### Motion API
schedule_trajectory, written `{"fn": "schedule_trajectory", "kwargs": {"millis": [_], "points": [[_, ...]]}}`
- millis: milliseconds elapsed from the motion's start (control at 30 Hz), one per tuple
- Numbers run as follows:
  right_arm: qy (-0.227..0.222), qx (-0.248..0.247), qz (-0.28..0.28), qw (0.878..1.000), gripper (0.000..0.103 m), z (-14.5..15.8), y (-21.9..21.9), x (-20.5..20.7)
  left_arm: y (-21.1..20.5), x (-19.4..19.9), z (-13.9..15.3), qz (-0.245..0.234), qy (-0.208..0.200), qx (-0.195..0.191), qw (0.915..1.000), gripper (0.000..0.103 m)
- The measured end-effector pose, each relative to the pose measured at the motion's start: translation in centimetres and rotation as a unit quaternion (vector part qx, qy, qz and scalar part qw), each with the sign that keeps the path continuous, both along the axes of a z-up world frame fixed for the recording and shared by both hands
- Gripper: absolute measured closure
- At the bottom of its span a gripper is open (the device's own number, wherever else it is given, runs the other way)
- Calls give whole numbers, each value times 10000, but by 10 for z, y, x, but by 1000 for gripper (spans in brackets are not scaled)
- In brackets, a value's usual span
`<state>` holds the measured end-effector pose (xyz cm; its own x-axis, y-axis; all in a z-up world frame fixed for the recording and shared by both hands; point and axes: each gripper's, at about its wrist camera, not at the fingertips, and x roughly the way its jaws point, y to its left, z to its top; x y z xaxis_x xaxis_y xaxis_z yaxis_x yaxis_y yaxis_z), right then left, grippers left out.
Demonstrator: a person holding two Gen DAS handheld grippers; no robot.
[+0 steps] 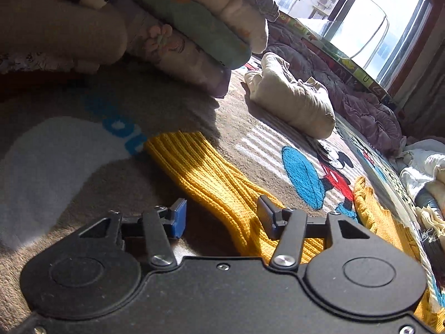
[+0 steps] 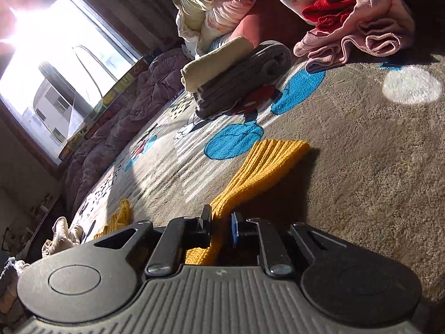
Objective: Fold clothes
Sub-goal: 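Release the sweater with both tools onto the bed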
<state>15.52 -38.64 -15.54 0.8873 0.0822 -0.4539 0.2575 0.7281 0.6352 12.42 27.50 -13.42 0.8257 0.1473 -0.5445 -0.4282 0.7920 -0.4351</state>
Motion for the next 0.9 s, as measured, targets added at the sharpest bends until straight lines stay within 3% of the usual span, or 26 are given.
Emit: {"fn": "schedule_trajectory", "kwargs": {"millis": [100,167,233,300,400,500,633,700,733,767,900], "points": [[83,-227,-345,9991,57,-4,-3,-6,-5,-2,4,58,102,94,9999,48],[-20,-623,-508,9968,57,2,2,-13,-13,-6,11,153,237,337,9990,47],[-128,-1028,-668,9924,57,7,6,-20,-28,-12,20,319,398,910,9945,45],[-309,-1452,-455,9879,57,15,20,-23,-47,-17,30,309,447,1499,9872,42],[-680,-2106,375,9745,57,29,56,-28,-86,-25,45,-50,312,2335,9718,42],[-1115,-2680,1351,9474,57,41,105,-39,-133,-34,53,-1072,-70,2595,9598,43],[-1618,-3347,2618,8907,61,47,175,-63,-187,-40,40,-2324,-163,2698,9343,43],[-1740,-3576,3244,8583,57,49,198,-76,-207,-27,15,-2998,783,2774,9094,41],[-1509,-3670,3474,8496,51,46,204,-77,-212,-25,2,-3234,1149,2880,8940,41],[-1256,-3759,3693,8405,49,43,210,-77,-218,-38,-2,-3301,840,3268,8816,41],[-553,-3945,4085,8212,49,34,209,-92,-209,-41,6,-3558,944,3057,8781,40]]}}
